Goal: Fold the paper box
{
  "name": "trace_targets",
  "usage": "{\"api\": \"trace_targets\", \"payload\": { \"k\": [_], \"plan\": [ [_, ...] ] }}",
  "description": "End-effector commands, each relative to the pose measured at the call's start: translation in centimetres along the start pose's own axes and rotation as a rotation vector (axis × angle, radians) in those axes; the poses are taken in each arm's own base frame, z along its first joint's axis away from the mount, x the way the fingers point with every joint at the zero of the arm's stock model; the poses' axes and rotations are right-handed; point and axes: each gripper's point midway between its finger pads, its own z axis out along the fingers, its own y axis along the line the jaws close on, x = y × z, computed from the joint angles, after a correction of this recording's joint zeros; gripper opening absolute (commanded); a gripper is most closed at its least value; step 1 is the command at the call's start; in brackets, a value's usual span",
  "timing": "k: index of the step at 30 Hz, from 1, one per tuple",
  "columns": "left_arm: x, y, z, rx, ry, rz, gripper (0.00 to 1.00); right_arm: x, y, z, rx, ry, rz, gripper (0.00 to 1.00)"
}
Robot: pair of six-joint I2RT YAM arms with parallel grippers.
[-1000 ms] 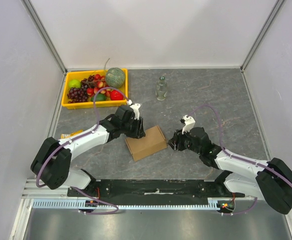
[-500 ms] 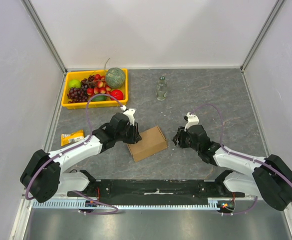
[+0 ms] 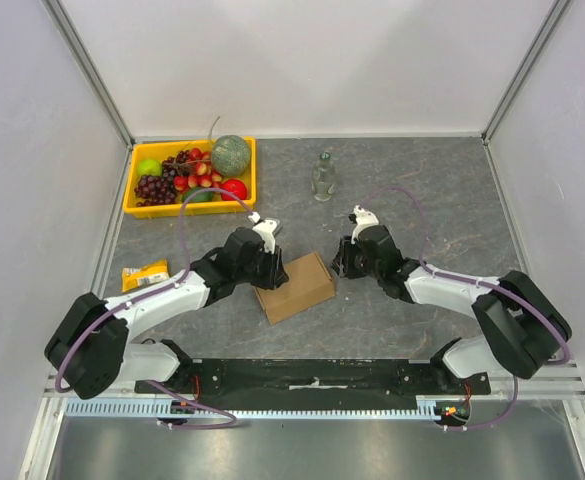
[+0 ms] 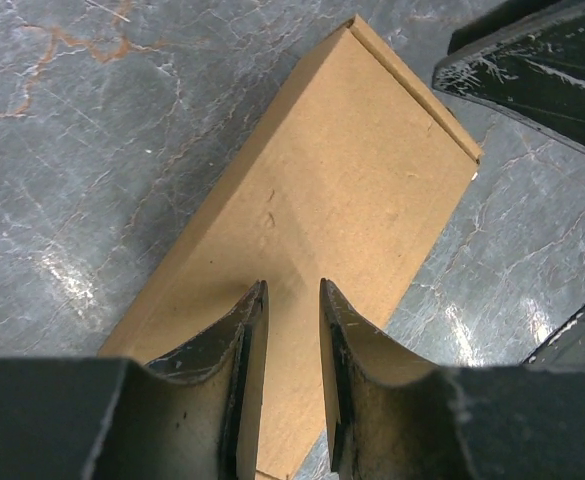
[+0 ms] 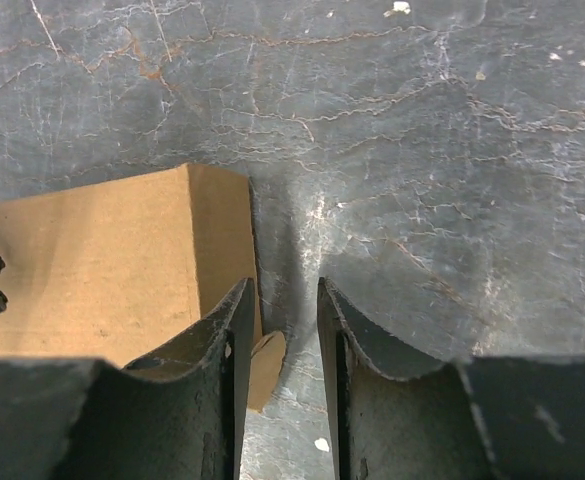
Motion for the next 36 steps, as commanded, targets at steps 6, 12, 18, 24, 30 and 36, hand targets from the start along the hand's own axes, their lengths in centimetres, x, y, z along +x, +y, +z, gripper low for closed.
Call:
{"api": "trace_targets", "payload": {
  "k": [6,12,18,24,30,36],
  "plan": [
    [-0.4,-1.8,1.5,0.063,0.004,0.086,0.33,1.1,0.4,0.5,-0.026,0.108,-0.066,0.33],
    [0.2,-1.8,2.3,0.054,0.031,0.09,0.33,2.7,-0.4,-0.3,-0.006,0.183,-0.095,0.31],
    [0.5,-1.8,2.6,0.046,0.042,0.096,0.33,4.0,-1.2,-1.2,0.022,0.247,-0.111,0.31],
    [0.5,-1.7,2.7,0.039,0.042,0.102,0.33,4.1,-1.4,-1.6,0.037,0.252,-0.107,0.33],
    [0.5,-1.6,2.7,0.032,0.043,0.102,0.33,4.1,-1.2,-2.0,0.04,0.27,-0.093,0.34],
    [0.6,-1.6,2.8,0.029,0.045,0.102,0.33,5.0,-1.3,-2.6,0.03,0.305,-0.103,0.34]
  ]
}}
